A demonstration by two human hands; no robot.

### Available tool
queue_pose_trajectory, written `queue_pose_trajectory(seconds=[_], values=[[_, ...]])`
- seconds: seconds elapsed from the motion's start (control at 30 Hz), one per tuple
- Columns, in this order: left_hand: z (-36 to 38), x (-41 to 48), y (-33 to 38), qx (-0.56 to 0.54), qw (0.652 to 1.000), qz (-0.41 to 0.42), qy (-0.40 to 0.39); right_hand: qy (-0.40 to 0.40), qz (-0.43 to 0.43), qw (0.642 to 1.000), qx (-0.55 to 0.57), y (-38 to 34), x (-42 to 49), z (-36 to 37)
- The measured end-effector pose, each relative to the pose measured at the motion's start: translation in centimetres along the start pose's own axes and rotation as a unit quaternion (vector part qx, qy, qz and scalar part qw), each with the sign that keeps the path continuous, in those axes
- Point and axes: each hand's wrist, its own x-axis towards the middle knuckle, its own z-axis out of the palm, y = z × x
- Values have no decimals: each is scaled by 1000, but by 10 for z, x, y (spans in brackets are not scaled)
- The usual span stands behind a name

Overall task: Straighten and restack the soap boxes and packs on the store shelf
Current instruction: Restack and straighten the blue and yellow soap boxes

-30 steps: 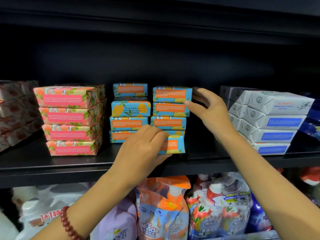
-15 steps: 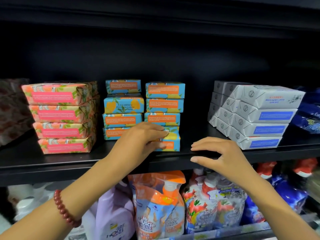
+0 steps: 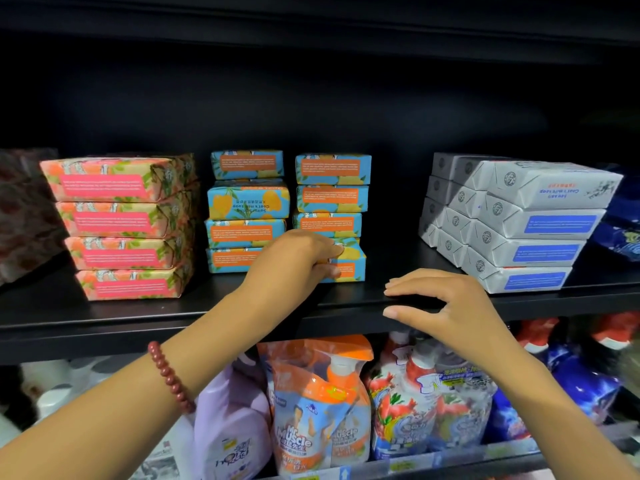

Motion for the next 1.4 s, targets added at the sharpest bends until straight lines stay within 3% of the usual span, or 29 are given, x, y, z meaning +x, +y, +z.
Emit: queue_pose_trajectory(seconds=[0.2, 0.33, 0.6, 0.73, 0.87, 0.93, 1.1, 1.27, 1.4], values=[[-2, 3, -1, 7, 1000, -11, -19, -2, -4, 1000, -6, 0, 1, 0], [-18, -28, -5, -28, 999, -8, 42, 33, -15, 998, 41, -10, 8, 0], [-48, -94, -30, -17, 990, -108, 85, 81, -130, 988, -16, -68, 87, 27], [-49, -100, -33, -14, 988, -134, 74, -9, -153, 979, -137, -93, 129, 45], [-51, -101, -37, -32, 988, -138, 59, -132, -137, 945, -267, -105, 149, 63], [-51, -102, -38, -35, 989, -134, 59, -120, -144, 941, -282, -106, 152, 66], [-48, -103, -39, -31, 988, -135, 64, -64, -144, 974, -162, -102, 158, 62], [-48, -103, -40, -33, 988, -137, 64, -125, -129, 956, -232, -111, 169, 71], [-47, -103, -41, -28, 989, -132, 67, -123, -108, 956, -243, -117, 173, 71]])
